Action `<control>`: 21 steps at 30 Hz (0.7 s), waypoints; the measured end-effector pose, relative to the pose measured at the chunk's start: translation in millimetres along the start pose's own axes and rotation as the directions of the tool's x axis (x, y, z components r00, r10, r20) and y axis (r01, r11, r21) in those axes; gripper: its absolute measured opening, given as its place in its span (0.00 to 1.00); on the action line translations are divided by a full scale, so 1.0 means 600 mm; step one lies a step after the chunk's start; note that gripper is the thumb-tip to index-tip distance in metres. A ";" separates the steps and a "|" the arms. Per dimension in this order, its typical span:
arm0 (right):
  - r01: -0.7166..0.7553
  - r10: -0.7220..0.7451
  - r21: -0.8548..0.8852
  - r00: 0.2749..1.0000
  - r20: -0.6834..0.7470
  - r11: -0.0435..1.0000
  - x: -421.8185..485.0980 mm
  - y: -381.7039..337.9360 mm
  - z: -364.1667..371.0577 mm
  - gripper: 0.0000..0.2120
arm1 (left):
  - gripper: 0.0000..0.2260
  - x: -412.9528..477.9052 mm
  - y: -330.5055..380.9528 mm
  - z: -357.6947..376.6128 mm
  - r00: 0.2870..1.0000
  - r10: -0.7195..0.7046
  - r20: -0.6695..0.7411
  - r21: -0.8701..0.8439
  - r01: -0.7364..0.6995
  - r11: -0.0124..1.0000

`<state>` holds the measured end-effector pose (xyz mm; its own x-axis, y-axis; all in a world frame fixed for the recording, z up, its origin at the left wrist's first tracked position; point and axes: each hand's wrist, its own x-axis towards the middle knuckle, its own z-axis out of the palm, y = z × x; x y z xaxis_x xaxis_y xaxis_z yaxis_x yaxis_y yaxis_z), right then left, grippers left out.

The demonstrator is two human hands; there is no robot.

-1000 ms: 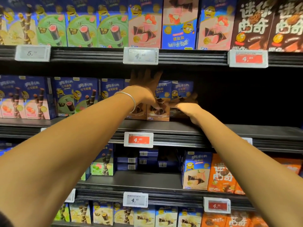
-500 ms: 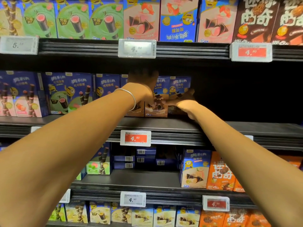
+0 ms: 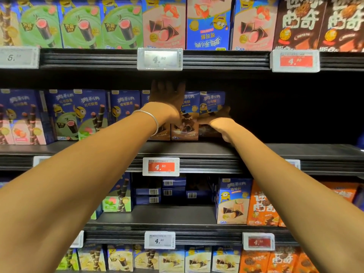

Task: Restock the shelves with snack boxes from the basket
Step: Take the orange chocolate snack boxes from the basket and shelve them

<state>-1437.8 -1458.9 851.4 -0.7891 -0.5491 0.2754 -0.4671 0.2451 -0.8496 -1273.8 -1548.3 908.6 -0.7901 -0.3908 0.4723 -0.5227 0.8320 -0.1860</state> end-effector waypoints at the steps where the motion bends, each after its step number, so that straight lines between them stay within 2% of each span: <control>1: -0.004 0.004 0.046 1.000 0.010 0.999 -0.001 0.000 -0.001 0.40 | 0.58 0.000 -0.002 0.003 0.999 0.019 -0.039 0.014 -0.018 1.000; 4: -0.058 0.060 0.073 0.998 -0.025 0.996 -0.013 -0.014 -0.003 0.35 | 0.58 -0.009 -0.009 -0.002 0.998 0.041 -0.039 -0.102 -0.044 0.994; 5: -0.072 0.080 0.085 0.993 -0.085 0.994 -0.015 -0.019 -0.004 0.31 | 0.53 -0.012 -0.014 -0.006 1.000 0.029 -0.011 -0.126 -0.030 0.992; 7: -0.078 0.129 0.202 0.958 -0.255 0.976 -0.025 -0.026 -0.007 0.18 | 0.32 -0.024 -0.024 -0.010 1.000 0.003 0.014 -0.177 -0.001 0.984; 8: -0.047 0.131 0.259 0.939 -0.317 0.965 -0.035 -0.030 -0.009 0.13 | 0.26 -0.031 -0.030 -0.008 1.000 -0.002 -0.009 -0.192 0.001 0.981; 9: 0.006 0.106 0.295 0.926 -0.361 0.955 -0.047 -0.035 -0.010 0.11 | 0.27 -0.040 -0.038 -0.006 0.998 0.012 -0.062 -0.206 -0.025 0.978; 10: 0.057 0.073 0.323 0.923 -0.377 0.945 -0.065 -0.043 -0.011 0.12 | 0.33 -0.052 -0.046 -0.003 0.992 0.027 -0.124 -0.224 -0.055 0.973; 12: 0.139 0.011 0.380 0.930 -0.367 0.914 -0.105 -0.057 -0.011 0.18 | 0.39 -0.087 -0.062 0.000 0.973 -0.002 -0.232 -0.387 -0.090 0.918; 14: 0.161 -0.029 0.398 0.948 -0.318 0.903 -0.158 -0.070 -0.008 0.30 | 0.36 -0.129 -0.079 0.008 0.953 -0.066 -0.297 -0.602 -0.133 0.787; 15: 0.178 -0.058 0.394 0.953 -0.297 0.902 -0.187 -0.071 -0.007 0.32 | 0.34 -0.156 -0.088 0.012 0.942 -0.107 -0.317 -0.697 -0.155 0.700; 19: 0.247 -0.159 0.526 0.965 -0.206 0.814 -0.317 -0.049 0.020 0.19 | 0.21 -0.293 -0.113 0.059 0.879 -0.332 -0.343 -0.925 -0.253 0.284; 21: 0.219 -0.164 0.594 0.976 -0.146 0.774 -0.380 -0.016 0.054 0.17 | 0.17 -0.370 -0.114 0.102 0.863 -0.430 -0.265 -0.963 -0.256 0.081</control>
<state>-1240.5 -1361.9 782.1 -0.7512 -0.4595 0.4739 -0.2976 -0.4050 -0.8645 -1082.3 -1542.4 763.8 -0.3724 -0.5905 0.7160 0.4681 0.5467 0.6943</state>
